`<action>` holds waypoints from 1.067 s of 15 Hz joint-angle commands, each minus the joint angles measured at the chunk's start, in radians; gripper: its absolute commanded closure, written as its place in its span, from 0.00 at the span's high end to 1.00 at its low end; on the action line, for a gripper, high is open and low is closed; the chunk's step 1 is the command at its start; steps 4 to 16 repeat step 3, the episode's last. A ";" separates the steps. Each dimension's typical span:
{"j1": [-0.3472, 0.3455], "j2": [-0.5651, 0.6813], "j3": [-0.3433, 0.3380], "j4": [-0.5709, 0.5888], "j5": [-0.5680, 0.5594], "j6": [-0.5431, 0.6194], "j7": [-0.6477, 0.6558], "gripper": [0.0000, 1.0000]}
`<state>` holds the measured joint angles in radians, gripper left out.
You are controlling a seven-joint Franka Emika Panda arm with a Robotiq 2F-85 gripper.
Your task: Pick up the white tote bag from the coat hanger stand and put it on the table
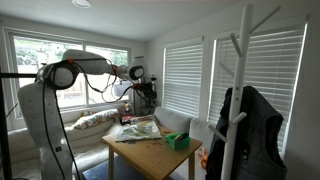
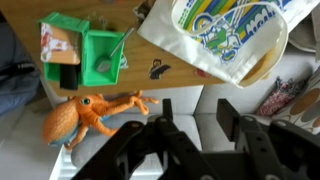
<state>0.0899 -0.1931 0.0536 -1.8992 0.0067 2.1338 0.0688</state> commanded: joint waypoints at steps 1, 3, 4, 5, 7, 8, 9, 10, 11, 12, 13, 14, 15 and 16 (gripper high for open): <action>0.018 -0.021 0.023 0.161 0.003 -0.032 -0.104 0.83; 0.004 -0.044 0.021 0.112 0.002 -0.014 -0.076 0.72; 0.004 -0.044 0.021 0.112 0.002 -0.014 -0.076 0.72; 0.004 -0.044 0.021 0.112 0.002 -0.014 -0.076 0.72; 0.004 -0.044 0.021 0.112 0.002 -0.014 -0.076 0.72; 0.004 -0.044 0.021 0.112 0.002 -0.014 -0.076 0.72; 0.004 -0.044 0.021 0.112 0.002 -0.014 -0.076 0.72; 0.004 -0.044 0.021 0.112 0.002 -0.014 -0.076 0.72; 0.004 -0.044 0.021 0.112 0.002 -0.014 -0.076 0.72; 0.004 -0.044 0.021 0.112 0.002 -0.014 -0.076 0.72; 0.004 -0.044 0.021 0.112 0.002 -0.014 -0.076 0.72; 0.004 -0.044 0.021 0.112 0.002 -0.014 -0.076 0.72; 0.004 -0.044 0.021 0.112 0.002 -0.014 -0.076 0.72; 0.004 -0.044 0.021 0.112 0.002 -0.014 -0.076 0.72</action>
